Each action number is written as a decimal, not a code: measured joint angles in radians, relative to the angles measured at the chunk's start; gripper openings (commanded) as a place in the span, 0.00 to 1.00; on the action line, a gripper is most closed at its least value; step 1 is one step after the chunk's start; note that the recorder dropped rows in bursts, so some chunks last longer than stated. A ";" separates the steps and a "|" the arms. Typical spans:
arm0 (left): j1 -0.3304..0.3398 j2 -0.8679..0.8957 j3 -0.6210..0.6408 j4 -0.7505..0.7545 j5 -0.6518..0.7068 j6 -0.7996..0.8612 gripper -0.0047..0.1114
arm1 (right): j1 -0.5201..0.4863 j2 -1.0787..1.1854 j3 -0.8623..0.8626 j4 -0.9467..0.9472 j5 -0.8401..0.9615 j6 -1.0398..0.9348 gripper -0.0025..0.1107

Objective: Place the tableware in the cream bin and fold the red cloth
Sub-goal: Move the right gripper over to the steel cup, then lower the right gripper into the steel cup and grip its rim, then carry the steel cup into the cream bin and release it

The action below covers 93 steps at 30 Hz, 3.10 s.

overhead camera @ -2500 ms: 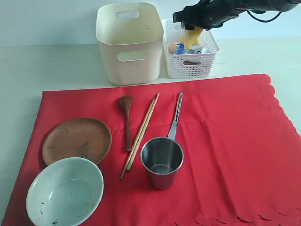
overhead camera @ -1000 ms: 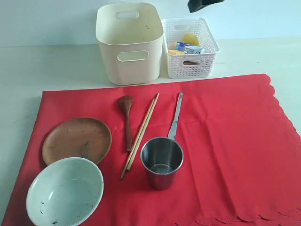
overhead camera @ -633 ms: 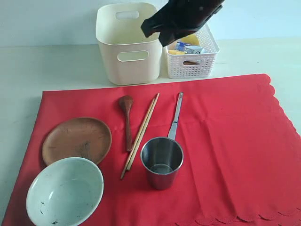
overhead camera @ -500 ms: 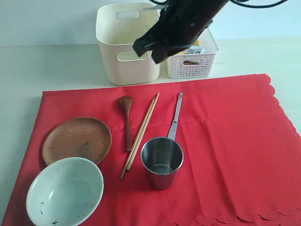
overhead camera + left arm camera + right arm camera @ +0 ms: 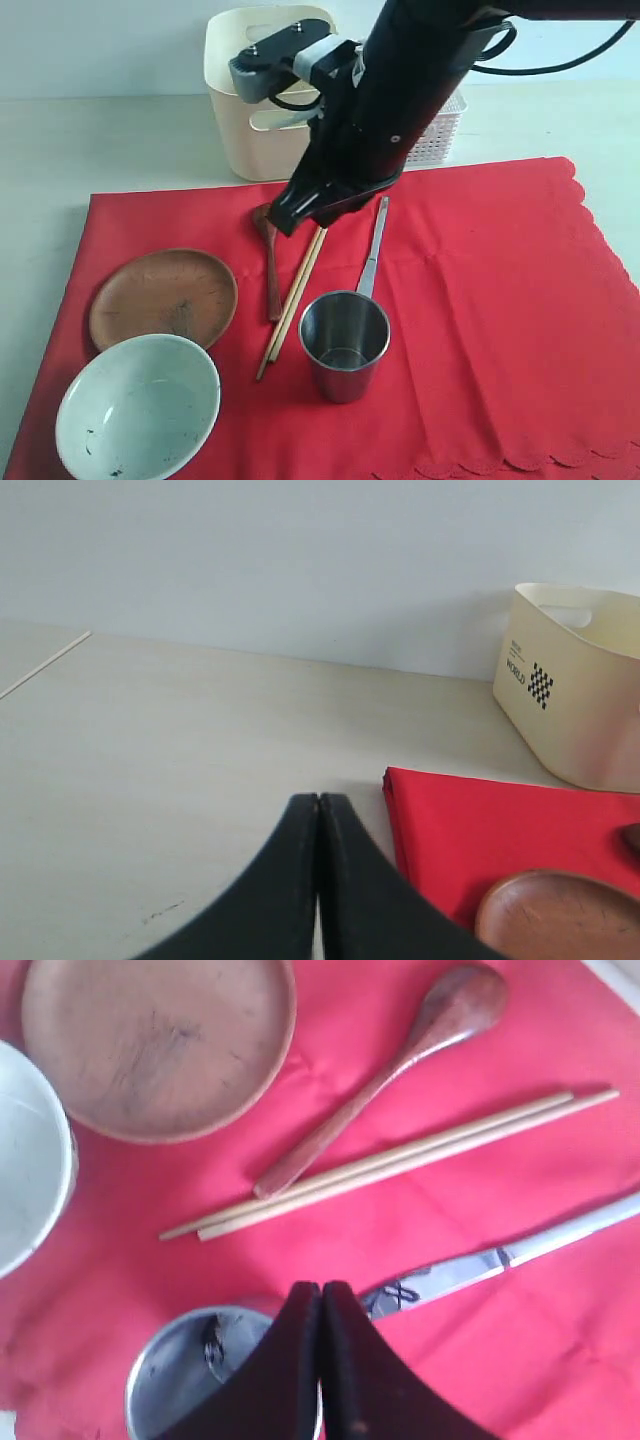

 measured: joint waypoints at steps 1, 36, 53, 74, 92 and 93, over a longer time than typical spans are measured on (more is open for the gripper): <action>0.000 0.000 0.000 0.000 0.000 0.000 0.05 | 0.000 -0.008 0.002 -0.013 0.025 0.006 0.09; 0.000 0.000 0.000 0.000 0.000 0.000 0.05 | 0.000 0.215 0.051 -0.058 0.058 -0.049 0.30; 0.000 0.000 0.000 0.000 0.000 0.000 0.05 | 0.000 0.202 0.051 -0.051 0.060 -0.049 0.02; 0.000 0.000 0.000 0.000 0.000 0.000 0.05 | 0.000 -0.018 0.051 -0.242 -0.194 0.035 0.02; 0.000 0.000 0.000 0.000 0.000 0.000 0.05 | 0.000 0.050 -0.201 -0.655 -0.479 0.380 0.02; 0.000 0.000 0.000 0.000 0.000 0.000 0.05 | 0.000 0.092 -0.243 -0.669 -0.481 0.384 0.02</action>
